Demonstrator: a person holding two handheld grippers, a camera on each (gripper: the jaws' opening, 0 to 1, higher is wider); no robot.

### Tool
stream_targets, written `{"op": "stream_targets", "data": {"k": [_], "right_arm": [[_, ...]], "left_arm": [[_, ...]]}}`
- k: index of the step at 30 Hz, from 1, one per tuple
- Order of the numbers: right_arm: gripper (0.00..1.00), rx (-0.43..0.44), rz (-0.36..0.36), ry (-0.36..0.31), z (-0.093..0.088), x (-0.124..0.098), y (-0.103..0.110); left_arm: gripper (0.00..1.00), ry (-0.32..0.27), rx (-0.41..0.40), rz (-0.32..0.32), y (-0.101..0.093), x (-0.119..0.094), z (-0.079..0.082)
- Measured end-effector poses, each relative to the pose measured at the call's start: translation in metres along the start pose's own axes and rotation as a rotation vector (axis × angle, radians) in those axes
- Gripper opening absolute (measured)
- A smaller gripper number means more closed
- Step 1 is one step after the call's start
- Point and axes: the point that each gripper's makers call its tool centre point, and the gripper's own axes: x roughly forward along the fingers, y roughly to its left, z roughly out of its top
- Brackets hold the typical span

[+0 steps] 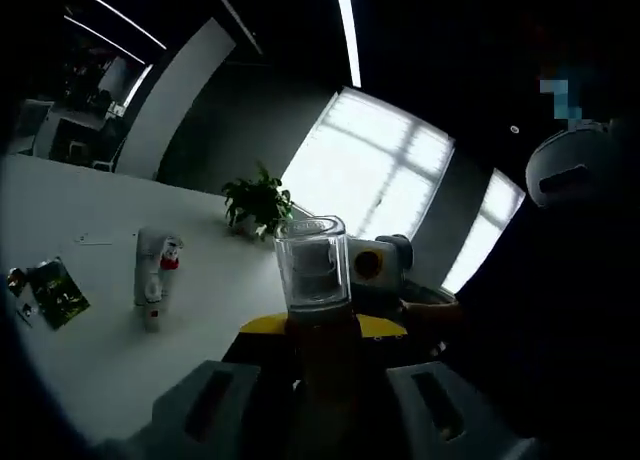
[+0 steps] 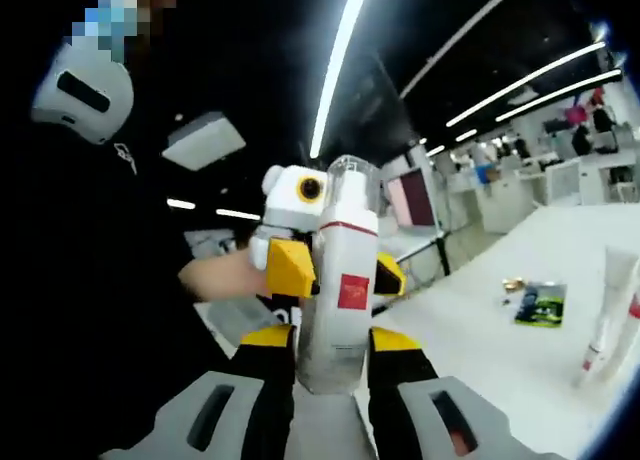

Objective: Arrange the skincare products in the storage area until every visible bottle or jar stands upright without overlapping.

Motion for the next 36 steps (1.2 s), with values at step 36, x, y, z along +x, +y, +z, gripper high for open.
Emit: {"op": "stream_targets", "data": {"k": [36], "right_arm": [[0.15,-0.492,-0.764,0.207,0.009,-0.014,-0.092]], "left_arm": [[0.21,-0.301,-0.108,0.487,0.072,-0.004,0.027]]}}
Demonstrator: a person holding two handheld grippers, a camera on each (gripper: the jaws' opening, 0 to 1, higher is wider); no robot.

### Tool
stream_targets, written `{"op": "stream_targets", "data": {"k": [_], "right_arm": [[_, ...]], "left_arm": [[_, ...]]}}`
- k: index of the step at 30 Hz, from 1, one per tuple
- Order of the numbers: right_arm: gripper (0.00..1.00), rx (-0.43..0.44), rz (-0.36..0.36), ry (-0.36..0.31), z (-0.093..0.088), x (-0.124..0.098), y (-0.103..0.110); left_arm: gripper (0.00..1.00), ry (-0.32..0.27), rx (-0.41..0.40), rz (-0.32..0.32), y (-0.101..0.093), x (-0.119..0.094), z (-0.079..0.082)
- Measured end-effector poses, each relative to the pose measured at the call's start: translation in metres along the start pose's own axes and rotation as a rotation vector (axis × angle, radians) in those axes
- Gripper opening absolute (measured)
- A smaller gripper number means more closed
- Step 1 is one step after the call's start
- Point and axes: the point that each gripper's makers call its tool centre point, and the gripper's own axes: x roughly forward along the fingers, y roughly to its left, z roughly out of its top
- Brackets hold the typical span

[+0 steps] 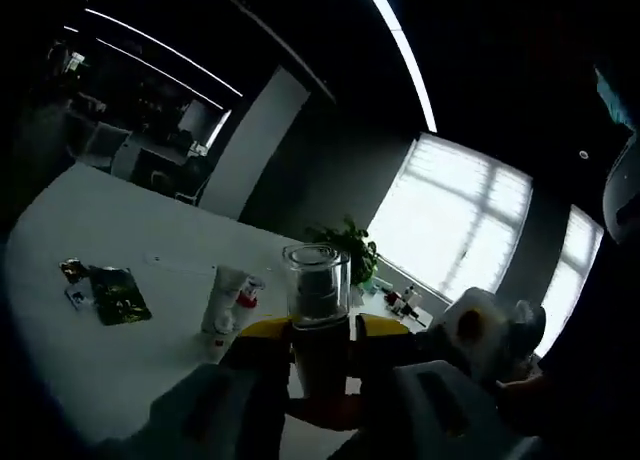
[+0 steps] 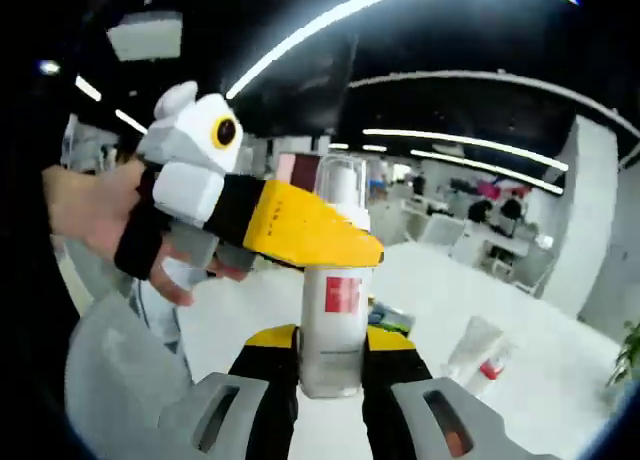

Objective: Arrange the skincare products in the storage area until every visible bottle or jar stands upright without overlapping.

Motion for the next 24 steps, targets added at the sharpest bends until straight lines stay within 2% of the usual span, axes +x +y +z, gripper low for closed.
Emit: {"op": "stream_targets", "data": {"k": [4,7,13,16,17,18,20,22,23,24], "right_arm": [[0.15,0.001,-0.048,0.007,0.000,0.007,0.002],[0.16,0.018,-0.045,0.006,-0.001,0.008,0.004],[0.16,0.048,-0.011,0.012,-0.006,0.007,0.009],[0.17,0.013,0.091,0.021,-0.012,0.008,0.020],[0.17,0.019,0.101,0.011,-0.011,0.007,0.020],[0.18,0.052,0.145,0.001,-0.011,0.005,0.025],[0.19,0.066,0.204,0.006,-0.014,0.002,0.029],[0.21,0.105,0.249,0.011,-0.017,0.000,0.032],[0.24,0.115,0.267,0.010,-0.018,-0.001,0.033],[0.26,0.115,0.263,0.013,-0.019,-0.002,0.028]], "left_arm": [[0.16,-0.030,-0.008,0.062,0.009,0.000,0.002],[0.16,-0.030,-0.008,0.062,0.009,-0.001,0.002],[0.16,0.009,0.016,0.048,0.009,-0.003,-0.005],[0.15,0.049,0.056,0.040,0.011,-0.004,-0.010],[0.15,0.062,0.058,0.021,0.010,-0.004,-0.011],[0.15,0.067,0.056,0.011,0.009,-0.004,-0.011],[0.15,0.118,0.085,-0.049,0.003,-0.005,-0.016],[0.15,0.171,0.149,-0.105,-0.004,-0.005,-0.021],[0.15,0.177,0.160,-0.108,-0.004,-0.005,-0.021],[0.15,0.195,0.216,-0.112,-0.004,-0.005,-0.022]]}}
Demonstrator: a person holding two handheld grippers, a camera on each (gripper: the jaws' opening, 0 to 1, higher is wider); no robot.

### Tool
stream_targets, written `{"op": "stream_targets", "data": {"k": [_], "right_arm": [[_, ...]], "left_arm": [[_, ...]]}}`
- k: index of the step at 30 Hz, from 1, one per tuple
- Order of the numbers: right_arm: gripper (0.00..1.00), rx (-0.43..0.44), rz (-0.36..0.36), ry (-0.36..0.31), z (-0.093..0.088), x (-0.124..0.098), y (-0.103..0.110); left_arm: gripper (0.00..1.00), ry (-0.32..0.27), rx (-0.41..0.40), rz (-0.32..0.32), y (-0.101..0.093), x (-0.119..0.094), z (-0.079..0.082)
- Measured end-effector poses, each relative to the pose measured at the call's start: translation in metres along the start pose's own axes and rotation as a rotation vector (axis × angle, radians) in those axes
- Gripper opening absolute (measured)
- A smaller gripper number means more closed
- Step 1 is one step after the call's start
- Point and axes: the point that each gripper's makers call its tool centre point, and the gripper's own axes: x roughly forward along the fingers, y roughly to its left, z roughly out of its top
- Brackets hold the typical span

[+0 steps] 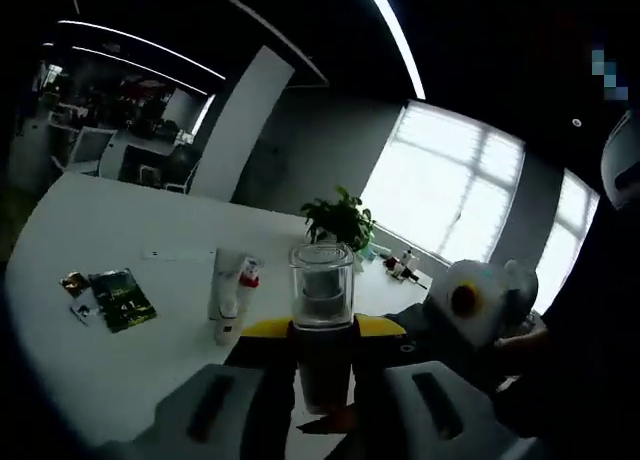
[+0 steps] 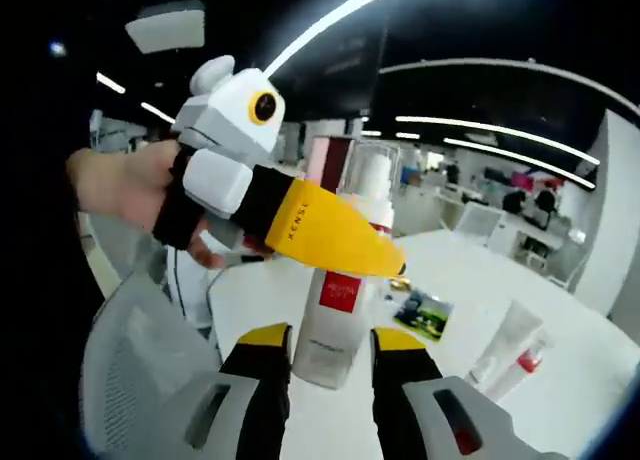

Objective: Arrange the skincare products in the storage area until every visible bottle or jar stands upright without overlapping.

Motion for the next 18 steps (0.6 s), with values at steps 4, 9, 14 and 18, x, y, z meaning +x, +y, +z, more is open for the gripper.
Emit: {"op": "stream_targets", "data": {"k": [4,9,14,18], "right_arm": [[0.33,0.033,0.098,0.007,-0.004,-0.008,0.001],[0.24,0.016,0.330,-0.019,-0.001,-0.020,0.027],[0.20,0.025,0.425,-0.015,0.000,-0.028,0.031],[0.21,0.060,0.438,-0.040,0.008,-0.032,0.024]], "left_arm": [[0.15,0.052,0.050,-0.101,-0.014,0.001,-0.004],[0.15,0.095,0.103,-0.263,-0.037,0.002,-0.007],[0.15,0.177,0.168,-0.398,-0.048,-0.002,-0.013],[0.15,0.219,0.212,-0.413,-0.046,-0.004,-0.017]]}}
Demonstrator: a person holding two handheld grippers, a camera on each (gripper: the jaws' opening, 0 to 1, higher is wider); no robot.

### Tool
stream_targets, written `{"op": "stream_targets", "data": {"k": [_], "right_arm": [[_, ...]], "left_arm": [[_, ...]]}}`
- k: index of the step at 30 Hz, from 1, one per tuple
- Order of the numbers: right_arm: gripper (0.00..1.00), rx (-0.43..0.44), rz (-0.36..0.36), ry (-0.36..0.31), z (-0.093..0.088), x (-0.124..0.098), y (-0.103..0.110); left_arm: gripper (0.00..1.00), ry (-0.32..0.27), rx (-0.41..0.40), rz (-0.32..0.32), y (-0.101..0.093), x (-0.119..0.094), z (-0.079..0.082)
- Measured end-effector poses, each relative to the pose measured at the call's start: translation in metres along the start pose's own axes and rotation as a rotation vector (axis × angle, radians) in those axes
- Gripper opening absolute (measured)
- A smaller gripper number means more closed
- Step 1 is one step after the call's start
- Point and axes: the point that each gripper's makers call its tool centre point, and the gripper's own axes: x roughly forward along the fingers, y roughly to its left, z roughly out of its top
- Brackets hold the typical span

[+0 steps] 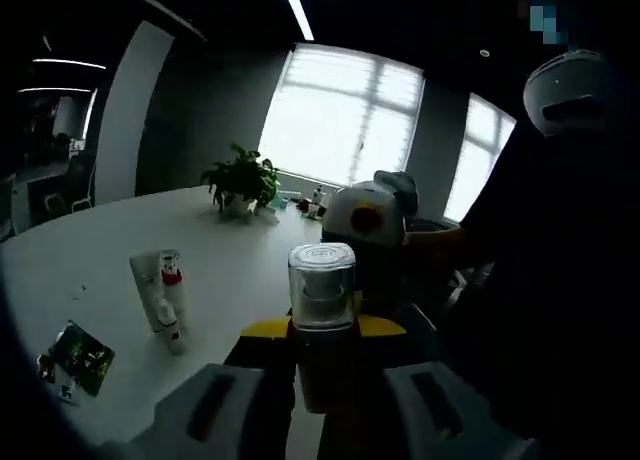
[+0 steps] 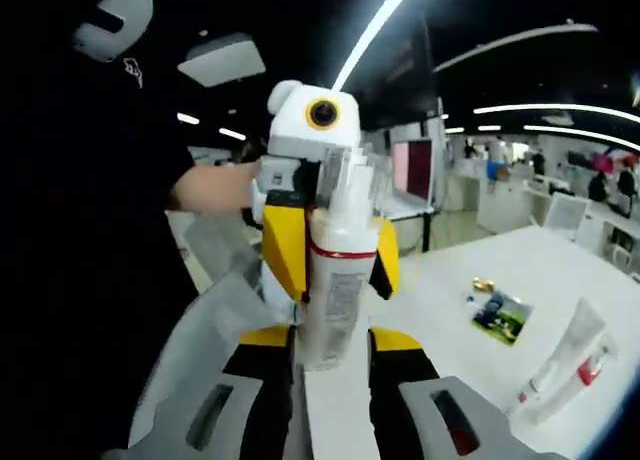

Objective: Arrange the skincare products in the storage area until every visible bottle or jar stands upright without overlapping.

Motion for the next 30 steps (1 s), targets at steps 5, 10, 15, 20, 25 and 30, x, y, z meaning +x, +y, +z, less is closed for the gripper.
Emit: {"op": "stream_targets", "data": {"k": [5,10,15,20,25,30], "right_arm": [[0.22,-0.001,0.014,0.012,0.001,-0.004,-0.001],[0.21,-0.056,0.011,0.093,-0.004,-0.021,-0.005],[0.27,-0.089,0.013,0.120,0.010,-0.036,-0.009],[0.23,-0.127,0.032,0.156,0.021,-0.042,-0.012],[0.24,-0.230,0.118,0.254,0.031,-0.038,0.002],[0.18,-0.276,0.130,0.369,0.018,-0.035,-0.002]], "left_arm": [[0.15,0.015,-0.008,-0.010,0.001,-0.001,-0.004],[0.15,0.062,-0.004,-0.013,0.001,0.003,-0.017],[0.15,0.092,0.000,-0.027,-0.001,0.008,-0.027],[0.15,0.132,0.015,-0.037,-0.002,0.017,-0.038],[0.16,0.204,0.063,-0.049,-0.004,0.026,-0.052],[0.16,0.202,0.063,-0.059,-0.004,0.035,-0.058]]}}
